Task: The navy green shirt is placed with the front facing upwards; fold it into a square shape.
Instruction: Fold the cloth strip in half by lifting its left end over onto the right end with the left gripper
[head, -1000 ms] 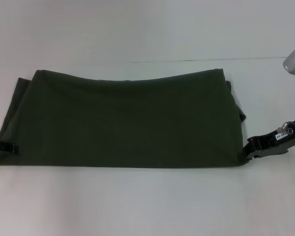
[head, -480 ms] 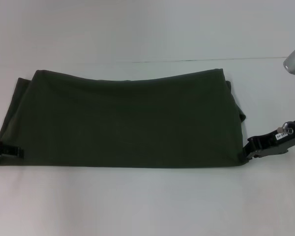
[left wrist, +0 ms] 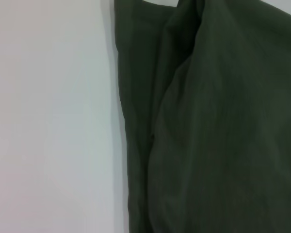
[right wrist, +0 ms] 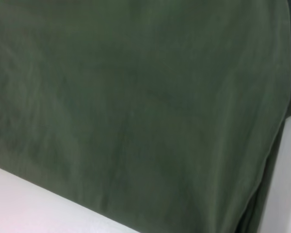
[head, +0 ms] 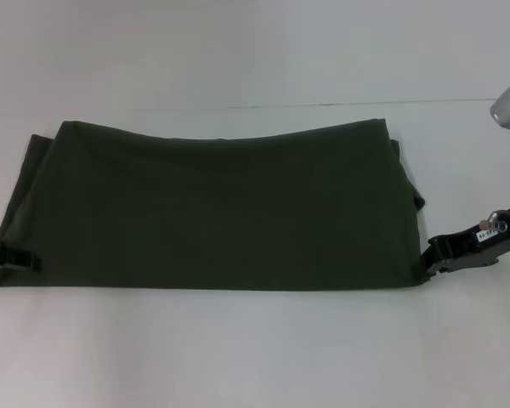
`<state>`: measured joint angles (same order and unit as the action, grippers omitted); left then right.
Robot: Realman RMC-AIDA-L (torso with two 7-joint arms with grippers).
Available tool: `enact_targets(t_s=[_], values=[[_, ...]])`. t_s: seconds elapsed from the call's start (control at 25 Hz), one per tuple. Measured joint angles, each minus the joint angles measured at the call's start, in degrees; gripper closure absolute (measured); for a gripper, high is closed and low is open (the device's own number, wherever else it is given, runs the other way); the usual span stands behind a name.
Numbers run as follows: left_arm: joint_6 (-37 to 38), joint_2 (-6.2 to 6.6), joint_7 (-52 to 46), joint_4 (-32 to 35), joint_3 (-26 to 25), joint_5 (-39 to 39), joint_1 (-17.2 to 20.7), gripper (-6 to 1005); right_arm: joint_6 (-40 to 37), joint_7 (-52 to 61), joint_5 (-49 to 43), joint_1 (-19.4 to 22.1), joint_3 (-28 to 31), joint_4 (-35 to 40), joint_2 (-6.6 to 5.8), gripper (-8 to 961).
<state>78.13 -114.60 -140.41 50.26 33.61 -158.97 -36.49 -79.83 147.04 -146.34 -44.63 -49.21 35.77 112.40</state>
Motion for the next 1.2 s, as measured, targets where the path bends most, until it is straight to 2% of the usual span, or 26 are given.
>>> enact_targets(t_s=[0.28, 0.36, 0.6, 1.04, 1.2], values=[[-0.43, 0.00, -0.42, 0.02, 0.14, -0.15, 0.00, 177, -0.01, 0.00, 0.00, -0.09, 0.00, 0.00, 0.00, 922], [-0.74, 0.00, -0.84, 0.03, 0.17, -0.45, 0.01, 387, -0.05, 0.00, 0.00, -0.10, 0.00, 0.18, 0.03, 922], [-1.94, -0.23, -1.17, 0.05, 1.63, -1.81, -0.10, 602, -0.34, 0.00, 0.02, -0.10, 0.00, 0.40, 0.18, 922], [-2.66, -0.10, -2.34, 0.43, 1.17, -2.11, -0.06, 788, -0.48, 0.00, 0.10, -0.07, 0.11, 0.53, 0.18, 921], [-2.72, -0.20, -2.14, 0.36, 1.62, -2.26, -0.11, 911, -0.50, 0.00, 0.09, -0.01, 0.18, 0.59, 0.14, 921]])
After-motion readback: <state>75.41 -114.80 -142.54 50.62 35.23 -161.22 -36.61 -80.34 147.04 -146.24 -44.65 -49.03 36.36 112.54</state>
